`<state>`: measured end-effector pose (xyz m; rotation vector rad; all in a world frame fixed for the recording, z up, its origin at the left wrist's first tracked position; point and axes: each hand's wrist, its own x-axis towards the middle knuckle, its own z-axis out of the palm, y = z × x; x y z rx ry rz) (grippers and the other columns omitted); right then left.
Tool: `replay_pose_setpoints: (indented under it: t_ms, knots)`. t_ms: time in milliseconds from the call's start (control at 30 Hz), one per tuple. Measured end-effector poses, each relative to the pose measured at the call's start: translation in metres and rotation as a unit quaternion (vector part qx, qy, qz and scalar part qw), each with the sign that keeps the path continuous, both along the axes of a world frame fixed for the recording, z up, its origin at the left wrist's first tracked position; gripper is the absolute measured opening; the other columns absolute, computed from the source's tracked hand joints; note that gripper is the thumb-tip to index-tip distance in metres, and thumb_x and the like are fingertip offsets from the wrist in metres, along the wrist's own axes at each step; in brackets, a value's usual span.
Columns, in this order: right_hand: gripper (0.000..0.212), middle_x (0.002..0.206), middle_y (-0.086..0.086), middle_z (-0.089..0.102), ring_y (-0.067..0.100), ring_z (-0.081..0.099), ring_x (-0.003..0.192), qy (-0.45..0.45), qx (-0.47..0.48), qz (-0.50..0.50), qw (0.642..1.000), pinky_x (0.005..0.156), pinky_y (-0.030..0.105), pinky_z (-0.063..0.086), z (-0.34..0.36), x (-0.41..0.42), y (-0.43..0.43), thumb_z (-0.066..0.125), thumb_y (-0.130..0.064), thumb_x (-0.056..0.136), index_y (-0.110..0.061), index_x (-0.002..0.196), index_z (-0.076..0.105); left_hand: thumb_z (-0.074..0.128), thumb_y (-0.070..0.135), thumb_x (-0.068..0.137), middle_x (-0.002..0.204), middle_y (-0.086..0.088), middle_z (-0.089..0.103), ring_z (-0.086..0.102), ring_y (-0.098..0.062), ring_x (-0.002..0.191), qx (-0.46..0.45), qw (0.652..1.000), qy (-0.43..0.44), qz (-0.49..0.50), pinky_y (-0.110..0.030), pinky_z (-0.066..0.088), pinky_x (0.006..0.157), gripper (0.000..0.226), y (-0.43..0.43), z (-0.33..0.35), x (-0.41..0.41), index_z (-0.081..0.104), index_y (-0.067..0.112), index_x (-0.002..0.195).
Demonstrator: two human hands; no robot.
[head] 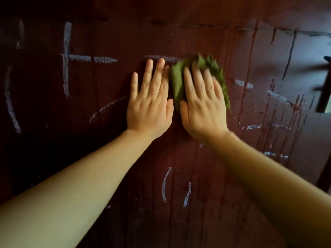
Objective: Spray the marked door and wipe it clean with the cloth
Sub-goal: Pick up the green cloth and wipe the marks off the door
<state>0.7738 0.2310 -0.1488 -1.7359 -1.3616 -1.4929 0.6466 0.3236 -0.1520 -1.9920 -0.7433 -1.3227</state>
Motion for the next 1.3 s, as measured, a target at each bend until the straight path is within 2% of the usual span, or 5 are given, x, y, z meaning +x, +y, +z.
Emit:
replay_pose_setpoints:
  t_ms: [200,400,633,900,1300]
  knots:
    - [0.069,0.165,0.011,0.017,0.028,0.014,0.152,0.07,0.082,0.003,0.994,0.123,0.038,0.012,0.039,-0.012,0.013,0.037,-0.035,0.096,-0.013,0.158,0.019,0.035,0.037,0.096,0.166,-0.009,0.007,0.005,-0.028,0.153,-0.004,1.0,-0.013,0.002,-0.051,0.009,0.124,0.072,0.0,0.002,0.002,0.009,0.009,0.157]
    - [0.062,0.161,0.012,0.029,0.032,0.026,0.148,0.039,0.04,0.021,0.998,0.121,0.04,0.014,-0.026,-0.012,0.011,0.04,-0.035,0.098,-0.014,0.155,0.028,0.031,0.03,0.091,0.166,-0.009,0.005,0.004,-0.028,0.153,-0.011,1.0,-0.003,0.019,-0.051,0.007,0.123,0.072,-0.006,0.003,0.005,0.009,0.007,0.156]
    - [0.071,0.162,0.011,0.024,0.031,0.021,0.15,0.03,0.041,-0.009,0.999,0.121,0.039,0.014,0.024,0.038,-0.021,0.041,-0.038,0.091,-0.016,0.157,0.024,0.04,0.035,0.094,0.166,-0.01,0.001,-0.001,-0.028,0.153,-0.007,1.0,-0.003,-0.007,-0.052,0.003,0.123,0.077,-0.002,0.003,0.005,0.004,0.008,0.157]
    - [0.075,0.165,0.016,0.004,0.03,0.0,0.153,0.349,0.253,-0.068,0.9,0.121,0.032,-0.003,-0.01,0.12,-0.078,0.027,-0.034,0.092,-0.002,0.157,0.009,0.04,0.035,0.096,0.166,-0.011,-0.002,-0.005,-0.029,0.153,-0.014,1.0,-0.011,-0.022,-0.053,-0.001,0.122,0.076,-0.002,0.002,0.006,0.002,0.009,0.157]
    - [0.07,0.167,0.008,0.007,0.026,0.002,0.154,0.092,0.019,-0.014,0.995,0.124,0.038,0.005,0.025,0.074,-0.058,0.035,-0.038,0.097,-0.016,0.159,0.012,0.043,0.038,0.097,0.165,-0.015,-0.002,-0.004,-0.032,0.153,-0.012,0.999,0.007,-0.053,-0.057,0.002,0.122,0.079,-0.051,0.018,0.057,0.004,0.003,0.156]
